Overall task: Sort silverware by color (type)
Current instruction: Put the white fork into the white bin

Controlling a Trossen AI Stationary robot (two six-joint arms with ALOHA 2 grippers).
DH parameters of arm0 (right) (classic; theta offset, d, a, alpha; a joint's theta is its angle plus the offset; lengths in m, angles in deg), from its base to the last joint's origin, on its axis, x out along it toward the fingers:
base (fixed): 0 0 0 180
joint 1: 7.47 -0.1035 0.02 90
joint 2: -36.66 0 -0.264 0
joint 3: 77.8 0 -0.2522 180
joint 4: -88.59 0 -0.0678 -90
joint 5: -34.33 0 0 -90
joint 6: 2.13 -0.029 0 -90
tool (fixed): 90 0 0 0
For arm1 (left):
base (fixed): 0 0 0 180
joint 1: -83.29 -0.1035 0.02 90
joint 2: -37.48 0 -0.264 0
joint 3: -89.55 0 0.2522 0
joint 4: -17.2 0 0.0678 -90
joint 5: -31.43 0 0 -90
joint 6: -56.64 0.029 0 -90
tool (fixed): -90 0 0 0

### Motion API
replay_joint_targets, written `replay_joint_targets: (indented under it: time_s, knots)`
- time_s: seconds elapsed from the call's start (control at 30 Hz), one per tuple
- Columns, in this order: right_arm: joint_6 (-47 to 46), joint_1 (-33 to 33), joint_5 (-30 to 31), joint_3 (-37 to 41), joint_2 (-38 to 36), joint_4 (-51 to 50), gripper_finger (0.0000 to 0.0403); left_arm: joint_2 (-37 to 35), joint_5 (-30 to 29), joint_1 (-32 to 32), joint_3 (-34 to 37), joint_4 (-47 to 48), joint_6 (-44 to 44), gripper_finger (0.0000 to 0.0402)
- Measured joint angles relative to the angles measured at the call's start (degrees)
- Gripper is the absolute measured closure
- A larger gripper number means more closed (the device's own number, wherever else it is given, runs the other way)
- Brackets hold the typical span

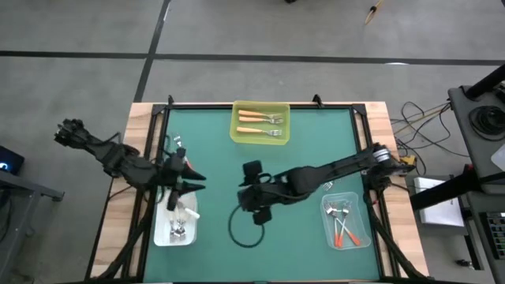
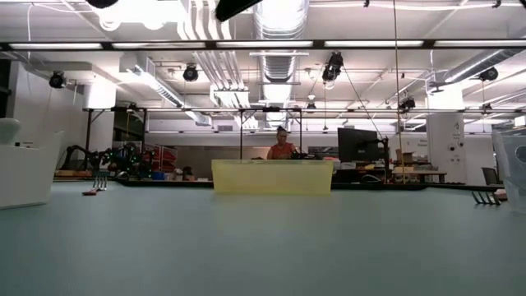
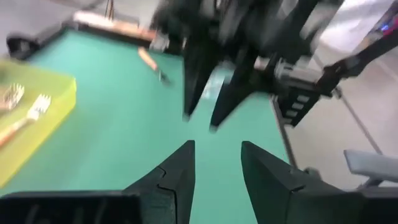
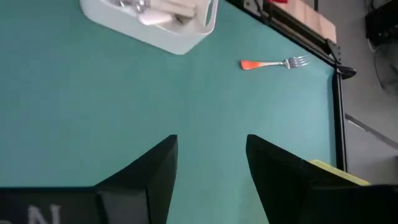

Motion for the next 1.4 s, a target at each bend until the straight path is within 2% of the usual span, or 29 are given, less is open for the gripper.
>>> replay_joint_targets:
  time_s: [0.13,0.27,0.37,0.5,0.63,0.8,1.1,1.4]
  knots:
    - [-0.49,-1.11,0.06,9.34,-5.97,7.08,0.0239,3.05,0.32,0.55,0.0,3.13,-4.66,0.0292]
    - [0.2,-1.54,0.31,19.81,-11.76,16.54,0.0262,6.04,3.8,1.48,0.0,4.21,-9.05,0.0298]
    - [1.18,-1.92,3.84,28.05,-16.45,24.17,0.028,8.28,6.44,3.14,0.0,4.12,-11.33,0.0304]
    - [4.14,-2.55,9.09,38.66,-21.65,35.53,0.0301,12.34,6.63,6.34,0.0,4.35,-11.76,0.0314]
    - [8.19,-2.61,10.98,46.07,-26.32,46.48,0.0317,16.49,6.87,7.8,0.0,7.64,-15.72,0.0322]
    - [14.1,-2.57,11.12,49.92,-30.86,48.66,0.0332,20.47,6.45,7.78,0.0,14.62,-23.39,0.0324]
    - [13.91,-1.79,12.15,51.8,-39.9,49.32,0.035,28.23,9.05,8.7,0.0,16.73,-26.67,0.0324]
    - [17.5,-0.56,12.05,55.84,-40.62,55.4,0.0351,31.35,8.92,8.98,0.0,18.15,-27.34,0.0324]
